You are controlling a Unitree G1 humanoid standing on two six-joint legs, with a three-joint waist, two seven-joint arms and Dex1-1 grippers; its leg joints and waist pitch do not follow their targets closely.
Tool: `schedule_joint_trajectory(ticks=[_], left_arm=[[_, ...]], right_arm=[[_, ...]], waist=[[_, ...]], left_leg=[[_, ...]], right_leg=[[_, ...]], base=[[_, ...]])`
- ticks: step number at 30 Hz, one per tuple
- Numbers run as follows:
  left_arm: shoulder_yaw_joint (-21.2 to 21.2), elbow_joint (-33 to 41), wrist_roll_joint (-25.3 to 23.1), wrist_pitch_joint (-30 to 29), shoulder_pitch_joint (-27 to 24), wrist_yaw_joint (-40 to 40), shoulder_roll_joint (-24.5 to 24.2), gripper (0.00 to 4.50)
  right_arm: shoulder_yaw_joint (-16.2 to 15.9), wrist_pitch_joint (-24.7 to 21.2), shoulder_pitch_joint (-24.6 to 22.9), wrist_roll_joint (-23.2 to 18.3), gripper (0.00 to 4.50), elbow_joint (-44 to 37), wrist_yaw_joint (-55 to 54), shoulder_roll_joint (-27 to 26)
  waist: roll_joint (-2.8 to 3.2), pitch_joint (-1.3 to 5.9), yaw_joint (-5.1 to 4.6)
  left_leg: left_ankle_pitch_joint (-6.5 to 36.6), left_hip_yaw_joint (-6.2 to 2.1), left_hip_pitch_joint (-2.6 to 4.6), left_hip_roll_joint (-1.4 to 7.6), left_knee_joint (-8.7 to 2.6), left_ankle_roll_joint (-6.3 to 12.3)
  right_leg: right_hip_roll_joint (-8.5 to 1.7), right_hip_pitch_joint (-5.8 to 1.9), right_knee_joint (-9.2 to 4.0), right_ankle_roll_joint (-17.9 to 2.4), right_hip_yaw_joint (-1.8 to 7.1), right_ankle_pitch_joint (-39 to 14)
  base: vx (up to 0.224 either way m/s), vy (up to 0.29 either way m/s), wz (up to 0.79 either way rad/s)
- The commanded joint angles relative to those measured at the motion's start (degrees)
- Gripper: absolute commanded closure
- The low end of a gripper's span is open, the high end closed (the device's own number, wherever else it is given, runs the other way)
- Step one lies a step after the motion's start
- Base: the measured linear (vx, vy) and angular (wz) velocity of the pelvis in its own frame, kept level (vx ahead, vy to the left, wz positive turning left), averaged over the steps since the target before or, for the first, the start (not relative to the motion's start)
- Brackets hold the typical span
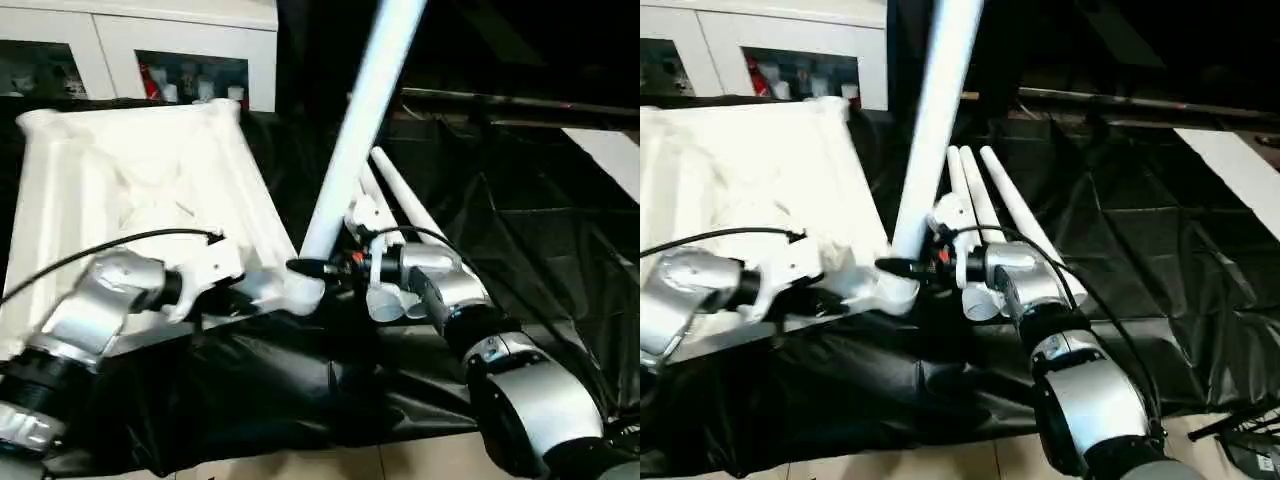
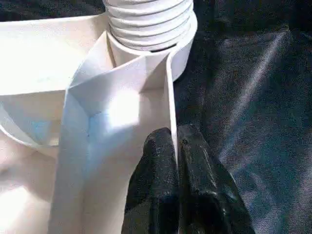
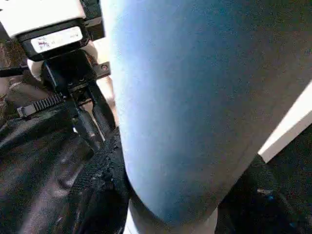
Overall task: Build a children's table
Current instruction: Insert table leg to table base
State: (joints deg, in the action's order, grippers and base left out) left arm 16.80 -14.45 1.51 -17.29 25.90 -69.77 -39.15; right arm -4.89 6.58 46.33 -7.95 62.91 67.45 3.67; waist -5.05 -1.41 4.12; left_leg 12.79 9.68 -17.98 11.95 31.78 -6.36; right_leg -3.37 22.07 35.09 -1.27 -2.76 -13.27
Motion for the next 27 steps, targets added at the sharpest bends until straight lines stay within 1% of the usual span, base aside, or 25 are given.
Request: schedule_joint_trajectory(ticks=[1,3,5,6,7,8,9,10,11,12,14,16,17,18,20,22,23,24,27], left_arm=[[0.54,0.92,1.14,1.33,1.43,-3.07,-0.02,4.5],[1.09,-0.26,-0.31,1.09,2.03,-0.53,1.4,4.5],[1.34,-0.36,-0.5,1.11,1.99,-0.33,1.78,4.5],[1.51,-0.18,-0.51,1.05,1.86,-0.29,2.0,4.5],[1.65,0.02,-0.46,1.05,1.73,-0.28,2.16,4.5],[1.69,0.04,-0.45,1.08,1.71,-0.28,2.22,4.5],[1.82,-0.05,-0.47,1.26,1.71,-0.28,2.36,4.5],[1.82,-0.05,-0.47,1.26,1.71,-0.28,2.36,4.5],[1.91,-0.74,-0.89,1.99,1.95,-0.08,2.36,4.5],[1.91,-1.08,-1.13,2.29,2.12,0.18,2.42,4.5],[1.87,-1.34,-1.27,2.36,2.27,0.42,2.53,4.5],[1.78,-1.26,-1.4,2.28,2.15,0.46,2.67,4.5],[1.75,-1.02,-1.45,2.16,1.99,0.53,2.71,4.5],[1.75,-0.77,-1.48,2.01,1.83,0.63,2.72,4.5],[1.8,-0.72,-1.46,1.91,1.84,0.69,2.74,4.5],[1.89,-0.84,-1.47,1.94,1.91,0.75,2.8,4.5],[1.89,-0.84,-1.47,1.95,1.92,0.75,2.81,4.5],[1.93,-1.06,-1.49,2.03,2.06,0.75,2.88,4.5],[2.03,-1.87,-1.74,2.39,2.57,0.57,3.09,4.5]], right_arm=[[-2.88,-3.3,-4.18,6.09,2.61,5.59,-2.67,3.54],[-3.2,-2.92,-4.31,6.92,2.61,5.79,-6.2,2.87],[-3.62,-2.85,-4.38,7.22,2.61,5.84,-7.37,2.67],[-3.98,-2.67,-4.47,7.47,2.61,5.75,-7.84,2.54],[-4.47,-2.56,-4.55,7.87,2.61,5.62,-7.92,2.48],[-4.69,-2.5,-4.57,8.05,2.61,5.56,-7.87,2.48],[-5.55,-2.19,-4.63,8.77,2.61,5.35,-7.39,2.52],[-5.55,-2.19,-4.63,8.77,2.61,5.35,-7.39,2.52],[-6.92,-1.18,-4.53,10.32,2.61,5.37,-8.02,2.87],[-7.42,-0.77,-4.41,10.94,2.61,5.46,-8.5,3.01],[-7.97,-0.47,-4.18,11.62,2.61,5.64,-9.12,3.14],[-8.82,0.13,-4.23,12.43,2.61,5.66,-9.12,3.23],[-9.47,0.47,-4.42,12.9,2.61,5.61,-8.84,3.25],[-10.16,0.78,-4.67,13.34,2.61,5.57,-8.51,3.19],[-10.53,0.85,-4.87,13.49,2.61,5.56,-8.54,3.03],[-10.49,0.66,-5.06,13.3,2.61,5.61,-8.91,2.61],[-10.48,0.65,-5.06,13.29,2.61,5.61,-8.93,2.59],[-10.46,0.64,-5.1,13.24,2.61,5.63,-9.04,2.45],[-10.56,0.79,-5.35,13.31,2.61,5.88,-9.26,2.35]], waist=[[1.68,1.76,0.11],[1.68,1.68,0.31],[1.67,1.49,0.47],[1.65,1.35,0.56],[1.66,1.32,0.62],[1.62,1.27,0.71],[1.54,1.29,0.69],[1.57,1.33,0.69],[1.47,1.44,0.63],[1.36,1.56,0.62],[1.35,1.44,0.52],[1.36,1.24,0.55],[1.28,1.22,0.57],[1.24,1.26,0.58],[1.24,1.28,0.57],[1.21,1.38,0.57],[1.19,1.33,0.58],[1.44,1.33,0.61],[1.41,1.32,0.6]], left_leg=[[2.17,0.44,-0.23,1.7,-3.44,2.22],[2.73,0.43,-0.32,1.7,-3.47,1.93],[4.87,0.4,-0.2,1.73,-3.65,1.35],[6.88,0.28,-0.19,1.85,-3.85,0.91],[7.78,0.23,-0.19,1.89,-3.91,0.66],[9.33,0.18,-0.09,1.9,-4.03,0.26],[9.88,0.09,-0.16,1.89,-4.09,0.12],[9.75,0.06,-0.18,1.89,-4.09,0.08],[8.74,0.04,-0.3,1.87,-4.03,0.14],[7.3,0.07,-0.28,1.77,-3.91,0.33],[6.49,0.14,-0.33,1.64,-3.88,0.43],[8.48,0.1,-0.31,1.7,-4.04,0.2],[10.18,-0.04,-0.31,1.8,-4.16,-0.09],[11.02,-0.1,-0.29,1.83,-4.2,-0.23],[11.03,-0.17,-0.35,1.79,-4.22,-0.23],[10.06,-0.09,-0.32,1.72,-4.11,0.04],[10.04,-0.08,-0.34,1.71,-4.12,0.09],[10.27,-0.1,-0.27,1.75,-4.16,0.03],[10.97,-0.11,-0.3,1.72,-4.18,-0.05]], right_leg=[[-4.31,-2.3,-2.48,-15.92,2.59,5.84],[-4.39,-2.34,-2.55,-15.64,2.68,4.82],[-4.47,-2.13,-2.92,-14.98,2.77,1.51],[-4.65,-2.06,-3.24,-14.4,2.89,-1.82],[-4.71,-2.02,-3.37,-14.07,2.94,-3.42],[-4.7,-1.86,-3.6,-13.45,2.99,-6.14],[-4.65,-1.82,-3.66,-12.98,3.03,-7.42],[-4.62,-1.83,-3.64,-12.8,3.02,-7.47],[-4.56,-1.91,-3.46,-12.74,3.01,-6.2],[-4.41,-1.94,-3.21,-12.8,2.9,-4.24],[-4.31,-1.83,-3.18,-12.89,2.86,-3.2],[-4.45,-1.79,-3.51,-12.46,3.0,-5.76],[-4.56,-1.8,-3.68,-11.99,3.06,-8.17],[-4.57,-1.73,-3.77,-11.6,3.1,-9.5],[-4.52,-1.74,-3.76,-11.34,3.17,-9.75],[-4.39,-1.76,-3.61,-11.61,3.17,-7.94],[-4.39,-1.74,-3.62,-11.68,3.17,-7.82],[-4.4,-1.68,-3.61,-11.8,3.15,-7.89],[-4.4,-1.73,-3.71,-11.73,3.19,-8.69]], base=[[0.0,0.0,0.0],[0.0,0.0,0.0],[0.0,0.0,0.0],[0.0,0.0,0.0],[0.0,0.0,0.0],[0.0,0.0,0.0],[0.0,0.0,0.0],[0.0,0.0,0.0],[0.0,0.0,0.0],[0.0,0.0,0.0],[0.0,0.0,0.0],[0.0,0.0,0.0],[0.0,0.0,0.0],[0.0,0.0,0.0],[0.0,0.0,0.0],[0.0,0.0,0.0],[0.0,0.0,0.0],[0.0,0.0,0.0],[0.0,0.0,0.0]])
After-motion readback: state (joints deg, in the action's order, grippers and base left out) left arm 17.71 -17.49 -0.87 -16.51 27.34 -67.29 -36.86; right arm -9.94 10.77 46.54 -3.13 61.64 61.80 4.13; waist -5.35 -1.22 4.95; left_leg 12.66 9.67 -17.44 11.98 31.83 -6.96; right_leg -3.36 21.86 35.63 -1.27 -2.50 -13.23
